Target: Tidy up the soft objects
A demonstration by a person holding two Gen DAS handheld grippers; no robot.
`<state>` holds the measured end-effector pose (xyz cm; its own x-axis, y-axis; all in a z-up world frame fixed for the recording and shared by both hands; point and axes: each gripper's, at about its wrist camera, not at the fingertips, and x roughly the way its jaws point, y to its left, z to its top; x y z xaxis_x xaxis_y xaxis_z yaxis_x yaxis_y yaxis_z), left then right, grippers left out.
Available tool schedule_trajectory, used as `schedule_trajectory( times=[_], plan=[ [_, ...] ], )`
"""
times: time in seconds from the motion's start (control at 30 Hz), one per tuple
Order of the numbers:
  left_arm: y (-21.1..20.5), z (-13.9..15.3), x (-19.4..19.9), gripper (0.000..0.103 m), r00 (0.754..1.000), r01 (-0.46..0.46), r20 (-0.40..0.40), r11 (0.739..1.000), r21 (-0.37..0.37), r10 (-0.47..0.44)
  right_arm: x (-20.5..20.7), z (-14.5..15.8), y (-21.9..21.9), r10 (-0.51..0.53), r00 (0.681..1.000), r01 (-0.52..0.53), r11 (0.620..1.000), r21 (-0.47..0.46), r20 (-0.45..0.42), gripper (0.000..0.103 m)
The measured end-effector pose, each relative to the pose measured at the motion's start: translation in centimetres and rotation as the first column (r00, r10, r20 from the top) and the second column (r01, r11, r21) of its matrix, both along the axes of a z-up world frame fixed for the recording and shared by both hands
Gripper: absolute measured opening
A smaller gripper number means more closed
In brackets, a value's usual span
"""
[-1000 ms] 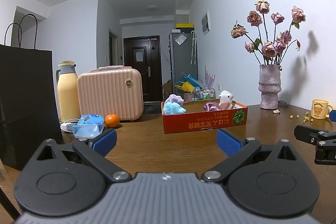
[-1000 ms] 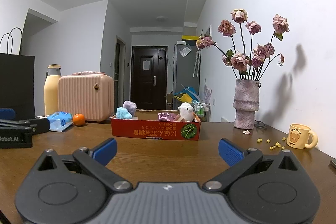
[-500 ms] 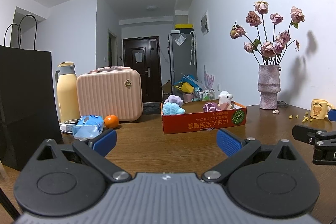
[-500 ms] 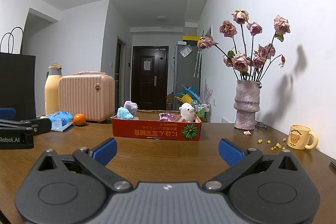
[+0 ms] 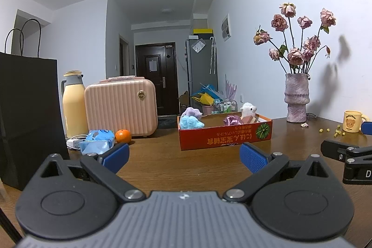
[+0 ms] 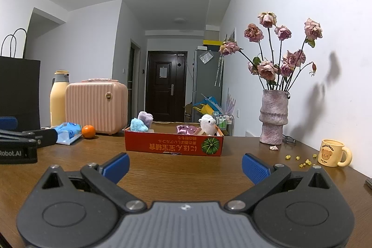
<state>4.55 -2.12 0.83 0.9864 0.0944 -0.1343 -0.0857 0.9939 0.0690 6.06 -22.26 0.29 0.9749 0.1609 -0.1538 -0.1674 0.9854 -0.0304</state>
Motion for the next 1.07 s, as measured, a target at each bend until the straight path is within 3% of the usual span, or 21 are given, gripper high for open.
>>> schedule_trajectory(
  times=[1.07],
  plan=[
    [0.40, -0.26, 0.30, 0.103, 1.000, 0.023, -0.009, 1.000, -0.008, -0.023, 0.62, -0.15, -0.03, -0.002, 1.000, 0.001, 1.000, -0.007, -0.022, 0.103]
  ],
)
